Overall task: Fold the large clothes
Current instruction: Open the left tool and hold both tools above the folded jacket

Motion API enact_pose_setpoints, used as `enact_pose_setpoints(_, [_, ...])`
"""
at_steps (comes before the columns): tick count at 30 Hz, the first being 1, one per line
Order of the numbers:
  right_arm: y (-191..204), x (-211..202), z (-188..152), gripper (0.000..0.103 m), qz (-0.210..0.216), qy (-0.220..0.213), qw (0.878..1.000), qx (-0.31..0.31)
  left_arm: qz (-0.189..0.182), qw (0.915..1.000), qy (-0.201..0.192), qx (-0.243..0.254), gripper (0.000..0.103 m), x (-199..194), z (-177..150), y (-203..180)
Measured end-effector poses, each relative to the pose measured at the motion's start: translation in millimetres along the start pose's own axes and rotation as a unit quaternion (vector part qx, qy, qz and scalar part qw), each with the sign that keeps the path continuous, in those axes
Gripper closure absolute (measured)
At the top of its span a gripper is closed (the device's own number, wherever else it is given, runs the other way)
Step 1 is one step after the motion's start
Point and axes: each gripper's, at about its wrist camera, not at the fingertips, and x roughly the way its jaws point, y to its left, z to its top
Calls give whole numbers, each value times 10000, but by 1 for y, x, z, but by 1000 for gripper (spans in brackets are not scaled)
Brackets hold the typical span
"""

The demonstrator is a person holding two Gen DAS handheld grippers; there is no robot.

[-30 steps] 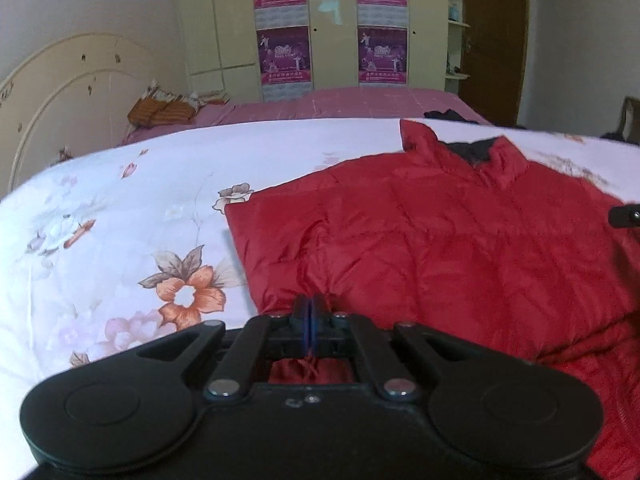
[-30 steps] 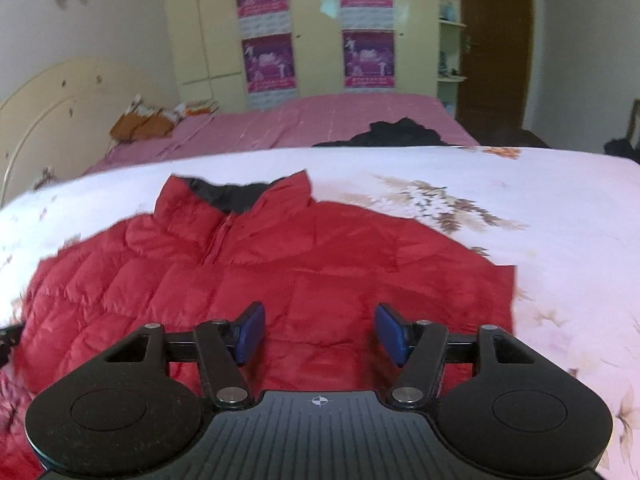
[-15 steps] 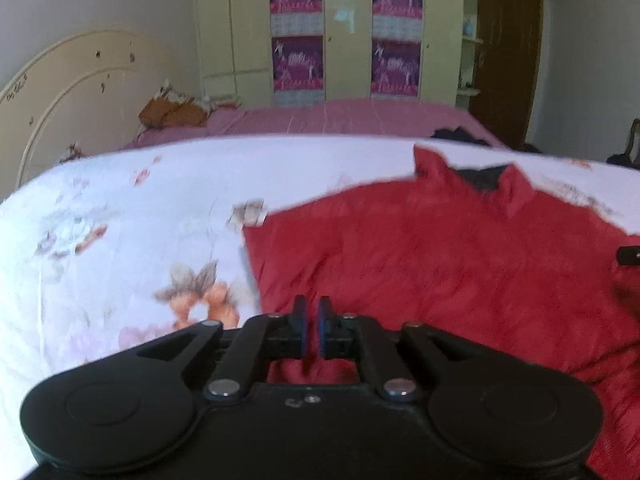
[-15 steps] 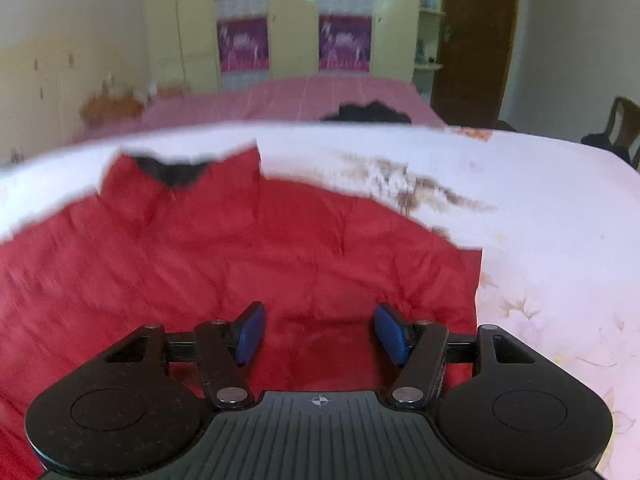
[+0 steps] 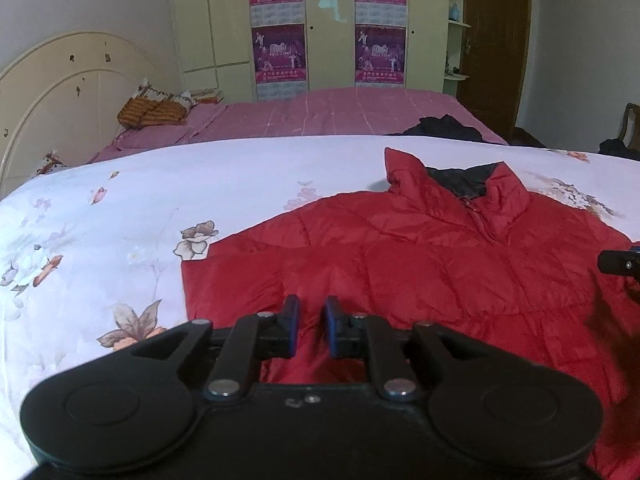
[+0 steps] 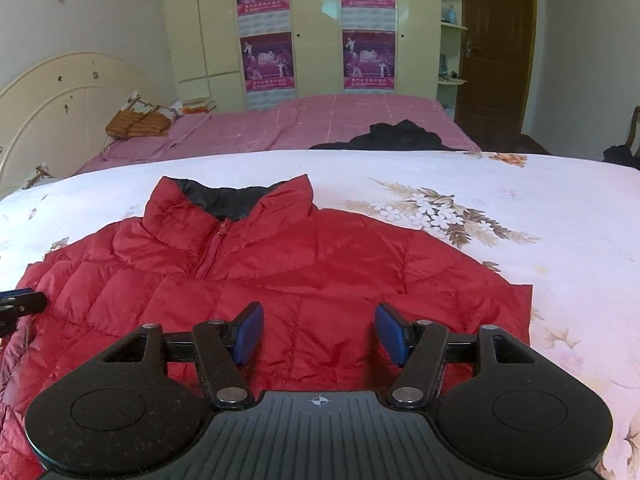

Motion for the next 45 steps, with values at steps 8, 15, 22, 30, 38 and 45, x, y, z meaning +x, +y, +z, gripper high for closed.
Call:
enact_pose_setpoints(8, [-8,8,-3,42,-92,83,9999,-24,36,9999,119,20,89,17,-3,-1])
enact_pose_setpoints(15, [-29,20,-13,42,-401,292,9986,-207,83,9998,192,16,88,29,-6,1])
enact_pose_setpoints(22, [-41,31,-22,42,-596,442,9968,-287,84,9996,270,43,88,33,-4,0])
enact_pose_setpoints(30, [-42,-13,-26,41,-286,164,9995,-23,258,9995,139,96,83,-7,-13,0])
enact_pose_setpoints(38, [-53,-12,-48,37,-319,510,9980,-196,271,9990,283,194,82,-21,-36,-12])
enact_pose_setpoints(45, [-60,-31,-41,35,-106,492,9987,-54,429,9983,392,30,80,-37,-31,-13])
